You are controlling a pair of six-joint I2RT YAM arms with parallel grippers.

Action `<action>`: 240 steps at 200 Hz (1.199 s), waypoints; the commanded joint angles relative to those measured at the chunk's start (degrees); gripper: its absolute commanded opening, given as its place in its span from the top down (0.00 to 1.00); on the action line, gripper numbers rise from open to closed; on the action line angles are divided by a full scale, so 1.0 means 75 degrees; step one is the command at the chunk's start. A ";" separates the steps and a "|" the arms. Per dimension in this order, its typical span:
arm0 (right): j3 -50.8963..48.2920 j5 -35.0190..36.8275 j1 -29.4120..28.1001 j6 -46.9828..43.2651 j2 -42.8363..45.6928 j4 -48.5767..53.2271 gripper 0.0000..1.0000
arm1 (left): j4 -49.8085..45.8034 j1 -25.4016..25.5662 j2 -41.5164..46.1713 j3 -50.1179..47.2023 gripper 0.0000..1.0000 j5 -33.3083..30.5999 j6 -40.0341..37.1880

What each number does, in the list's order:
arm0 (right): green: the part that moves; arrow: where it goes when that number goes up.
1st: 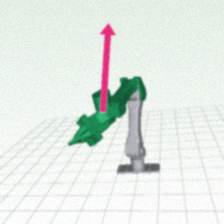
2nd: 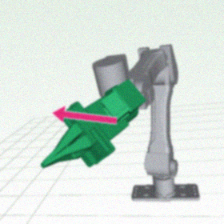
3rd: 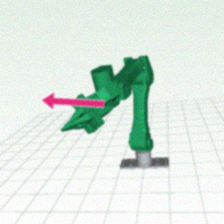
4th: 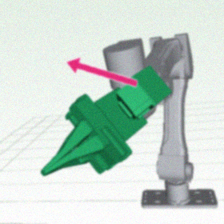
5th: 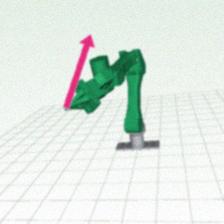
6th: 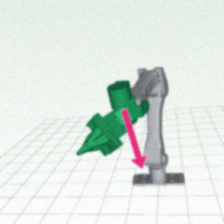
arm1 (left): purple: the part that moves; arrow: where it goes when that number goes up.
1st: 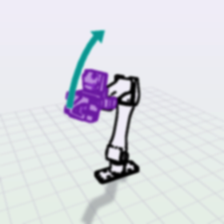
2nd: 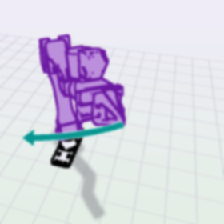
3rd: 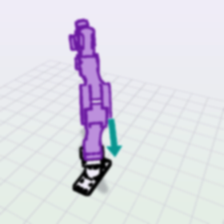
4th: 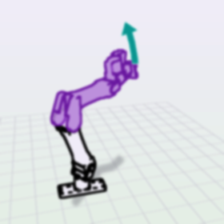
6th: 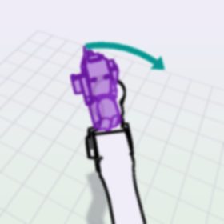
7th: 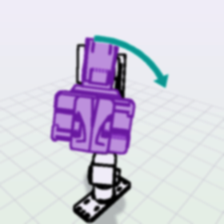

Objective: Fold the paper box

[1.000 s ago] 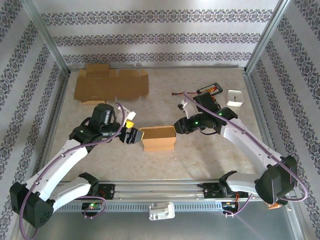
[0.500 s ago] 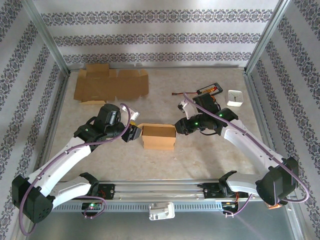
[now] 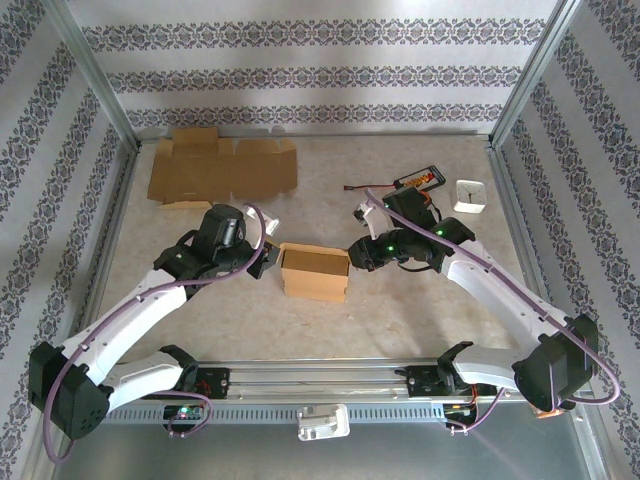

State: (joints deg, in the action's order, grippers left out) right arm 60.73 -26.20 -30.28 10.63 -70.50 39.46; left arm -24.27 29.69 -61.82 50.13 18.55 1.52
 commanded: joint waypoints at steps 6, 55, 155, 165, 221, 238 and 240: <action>-0.0001 0.0232 -0.0074 0.0251 0.0085 -0.0012 0.83 | -0.0018 0.0090 -0.0017 0.0247 0.90 -0.0185 0.0071; 0.0188 0.0271 -0.0099 0.0613 -0.0033 -0.0035 0.83 | 0.0021 0.0094 -0.0148 0.0271 0.90 -0.0044 0.1070; 0.0230 0.0486 -0.0309 0.0740 -0.0128 -0.0094 0.84 | 0.0110 0.0089 -0.0395 0.0451 0.92 0.0132 0.2780; 0.0235 0.0519 -0.0318 0.0717 -0.0127 -0.0071 0.85 | 0.0107 0.0090 -0.0423 0.0509 0.93 0.0163 0.2906; 0.0198 0.0799 -0.0392 0.0488 0.0019 0.0035 0.87 | -0.0131 0.0085 -0.0560 0.0889 0.96 0.0328 0.3327; 0.0177 0.0951 -0.0469 0.0275 0.0035 0.0087 0.87 | -0.0239 0.0088 -0.0597 0.0957 0.97 0.0354 0.3328; 0.0179 0.0979 -0.0487 0.0233 0.0036 0.0092 0.88 | -0.0252 0.0094 -0.0611 0.0966 0.97 0.0346 0.3340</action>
State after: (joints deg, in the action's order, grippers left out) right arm 61.36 -20.73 -32.45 14.83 -70.98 38.54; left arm -25.12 29.93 -66.08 54.76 19.35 24.40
